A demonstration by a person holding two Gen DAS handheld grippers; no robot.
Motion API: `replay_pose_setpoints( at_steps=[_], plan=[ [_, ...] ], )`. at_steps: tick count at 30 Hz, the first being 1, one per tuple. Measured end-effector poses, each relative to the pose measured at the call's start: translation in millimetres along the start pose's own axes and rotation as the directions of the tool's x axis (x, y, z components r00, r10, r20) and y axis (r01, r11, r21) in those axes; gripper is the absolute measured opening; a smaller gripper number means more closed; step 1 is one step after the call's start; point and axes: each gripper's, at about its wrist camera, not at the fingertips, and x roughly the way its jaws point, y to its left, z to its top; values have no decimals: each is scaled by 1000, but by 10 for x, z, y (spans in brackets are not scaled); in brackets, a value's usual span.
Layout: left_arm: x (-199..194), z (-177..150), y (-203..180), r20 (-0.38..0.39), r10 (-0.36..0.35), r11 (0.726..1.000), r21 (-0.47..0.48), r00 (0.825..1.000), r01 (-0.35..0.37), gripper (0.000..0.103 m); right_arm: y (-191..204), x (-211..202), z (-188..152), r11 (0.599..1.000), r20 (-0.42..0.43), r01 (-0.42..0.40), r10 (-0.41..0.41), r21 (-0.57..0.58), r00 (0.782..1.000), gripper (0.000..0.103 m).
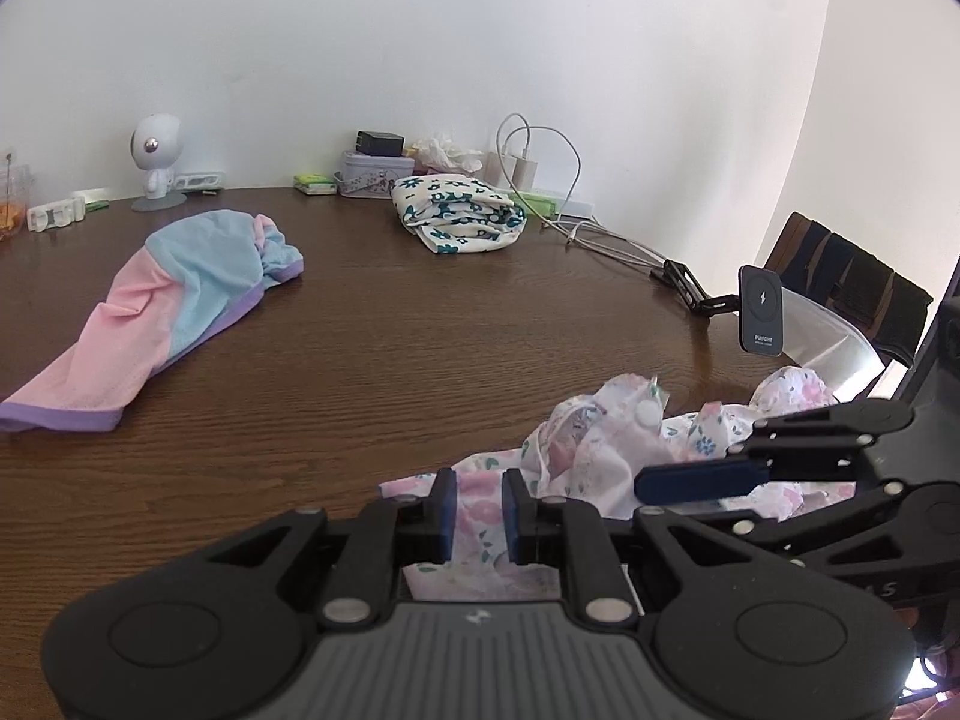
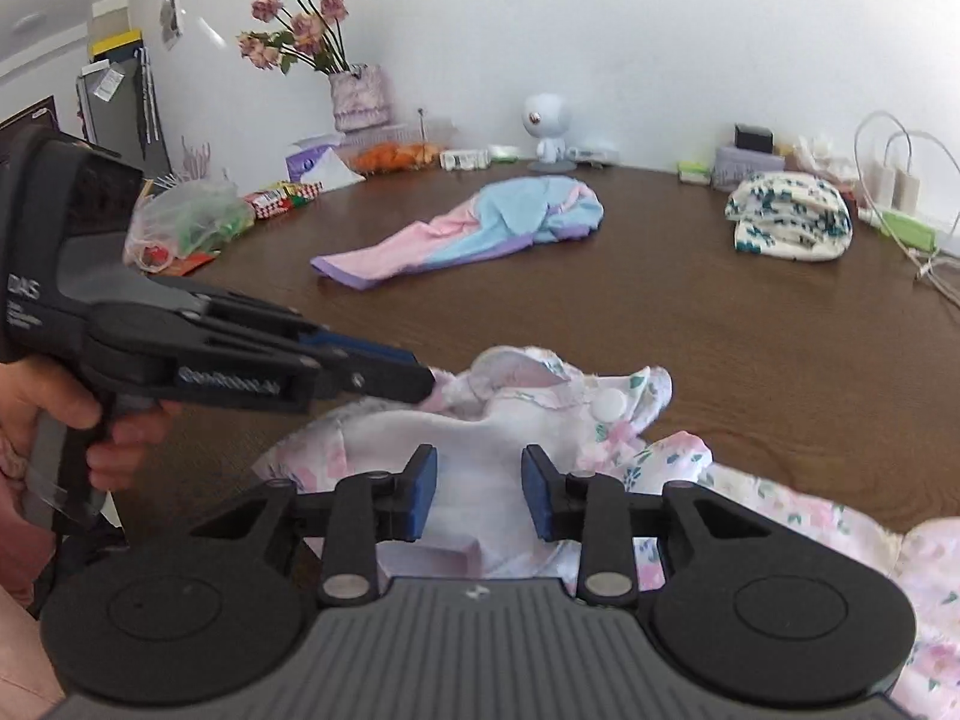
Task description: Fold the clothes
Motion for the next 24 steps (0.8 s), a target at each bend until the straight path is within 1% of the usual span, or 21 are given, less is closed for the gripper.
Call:
replay_pose_setpoints(
  at_steps=[2, 6, 9, 11, 15, 16, 18, 20, 24],
  plan=[
    [-20, 2, -12, 3, 2, 1000, 5, 1000, -2, 14, -54, -9, -66, 999, -2, -11, 11, 39, 1000, 32],
    [-38, -26, -71, 1, -19, 1000, 23, 1000, 19, 14, -115, -208, -76, 994, 74, -41, 34, 101, 997, 36],
    [-29, -77, -167, -10, -34, 998, 60, 999, 35, 14, -137, -327, 9, 994, 144, -22, 7, 104, 989, 36],
    [7, -110, -231, -19, -27, 996, 83, 999, 29, 14, -134, -297, 95, 996, 171, -12, -3, 86, 985, 36],
    [108, -175, -286, -46, -11, 996, 88, 999, 15, 14, -102, -55, 159, 998, 146, 11, -18, 54, 989, 36],
    [125, -186, -289, -50, -7, 996, 86, 999, 12, 14, -101, 13, 152, 998, 121, 24, -31, 55, 992, 36],
    [147, -207, -294, -54, -2, 996, 88, 999, 7, 14, -100, 143, 130, 997, 72, 50, -54, 57, 996, 32],
    [155, -217, -300, -55, 0, 996, 90, 998, 5, 14, -122, 199, 77, 996, 41, 59, -62, 70, 997, 32],
    [161, -221, -294, -56, 0, 997, 81, 998, 5, 14, -146, 206, 0, 995, 33, 54, -57, 86, 998, 32]
  ],
)
